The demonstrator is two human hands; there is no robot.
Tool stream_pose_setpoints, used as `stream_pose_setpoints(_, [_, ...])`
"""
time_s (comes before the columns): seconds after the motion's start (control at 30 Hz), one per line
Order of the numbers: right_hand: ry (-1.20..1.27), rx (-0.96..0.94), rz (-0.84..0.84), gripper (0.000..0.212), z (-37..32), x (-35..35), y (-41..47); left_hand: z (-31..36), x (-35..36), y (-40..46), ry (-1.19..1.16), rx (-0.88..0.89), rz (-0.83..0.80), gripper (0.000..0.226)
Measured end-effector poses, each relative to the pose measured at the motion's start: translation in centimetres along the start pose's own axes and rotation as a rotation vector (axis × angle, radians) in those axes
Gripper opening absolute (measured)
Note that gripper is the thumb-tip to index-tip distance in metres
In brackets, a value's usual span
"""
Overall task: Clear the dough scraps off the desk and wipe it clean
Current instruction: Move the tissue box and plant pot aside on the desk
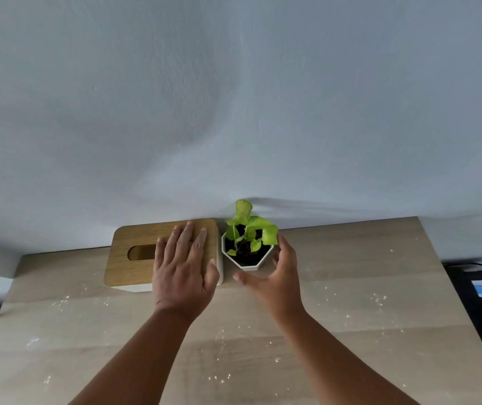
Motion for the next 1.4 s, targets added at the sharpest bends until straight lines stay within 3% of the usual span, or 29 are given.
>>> stream_pose_setpoints(0.23, [0.024, -0.048, 0.047, 0.102, -0.6, 0.9, 0.4, 0.0, 0.4, 0.0, 0.038, 0.006, 0.072, 0.064])
stream_pose_setpoints(0.83, [-0.017, -0.19, 0.072, 0.091, -0.6, -2.5, -2.0, 0.8, -0.3, 0.1, 0.05, -0.016, 0.052, 0.065])
stream_pose_setpoints(1.4, [0.056, -0.121, 0.167, 0.089, 0.0, -9.5, -1.1, 1.0, -0.5, 0.2, 0.035, -0.042, 0.008, 0.066])
Point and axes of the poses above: each hand's wrist, its own y-axis towards the middle knuckle, its own x-axis out of the palm, z = x × y, the point moved 1 cm from there along y, towards the middle knuckle, and after that the axes turned 8 degrees about x, right-handed, at the moved point
